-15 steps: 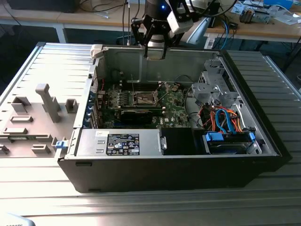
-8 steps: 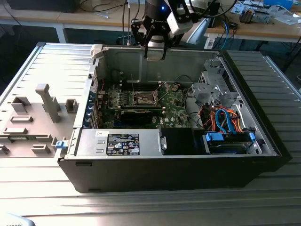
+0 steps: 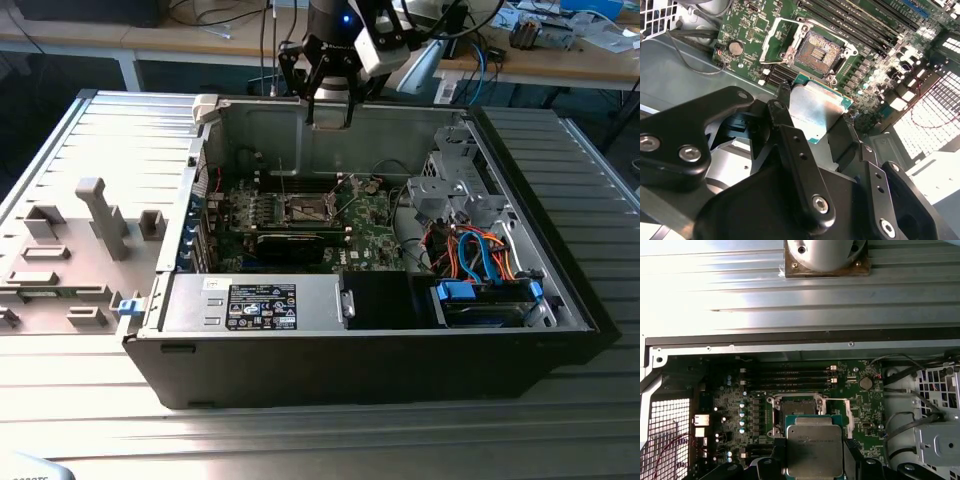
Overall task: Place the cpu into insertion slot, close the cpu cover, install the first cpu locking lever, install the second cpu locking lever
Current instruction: 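Place the cpu into insertion slot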
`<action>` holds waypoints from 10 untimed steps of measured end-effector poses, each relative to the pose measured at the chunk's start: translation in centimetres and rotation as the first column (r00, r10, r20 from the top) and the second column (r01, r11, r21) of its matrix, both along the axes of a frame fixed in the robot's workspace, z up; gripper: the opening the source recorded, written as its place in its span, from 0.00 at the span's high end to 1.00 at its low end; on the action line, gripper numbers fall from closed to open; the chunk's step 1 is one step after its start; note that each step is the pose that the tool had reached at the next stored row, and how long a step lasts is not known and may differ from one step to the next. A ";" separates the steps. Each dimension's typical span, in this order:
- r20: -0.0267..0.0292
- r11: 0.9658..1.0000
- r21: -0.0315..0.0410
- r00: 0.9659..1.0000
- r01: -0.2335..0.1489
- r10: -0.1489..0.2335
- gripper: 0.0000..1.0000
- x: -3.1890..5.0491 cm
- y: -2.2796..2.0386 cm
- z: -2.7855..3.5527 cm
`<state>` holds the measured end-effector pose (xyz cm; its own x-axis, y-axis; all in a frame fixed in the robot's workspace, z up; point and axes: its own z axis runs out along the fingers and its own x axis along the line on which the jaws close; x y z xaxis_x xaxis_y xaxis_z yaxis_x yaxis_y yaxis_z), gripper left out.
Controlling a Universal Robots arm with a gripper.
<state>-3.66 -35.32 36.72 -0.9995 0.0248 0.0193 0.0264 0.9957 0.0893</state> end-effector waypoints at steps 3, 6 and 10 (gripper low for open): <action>0.000 1.000 0.000 1.000 0.000 0.000 0.46 0.00 0.00 -0.04; 0.000 1.000 0.000 1.000 0.000 0.000 0.46 0.00 0.00 -0.10; 0.000 1.000 0.000 1.000 0.000 0.000 0.46 0.00 0.00 -0.19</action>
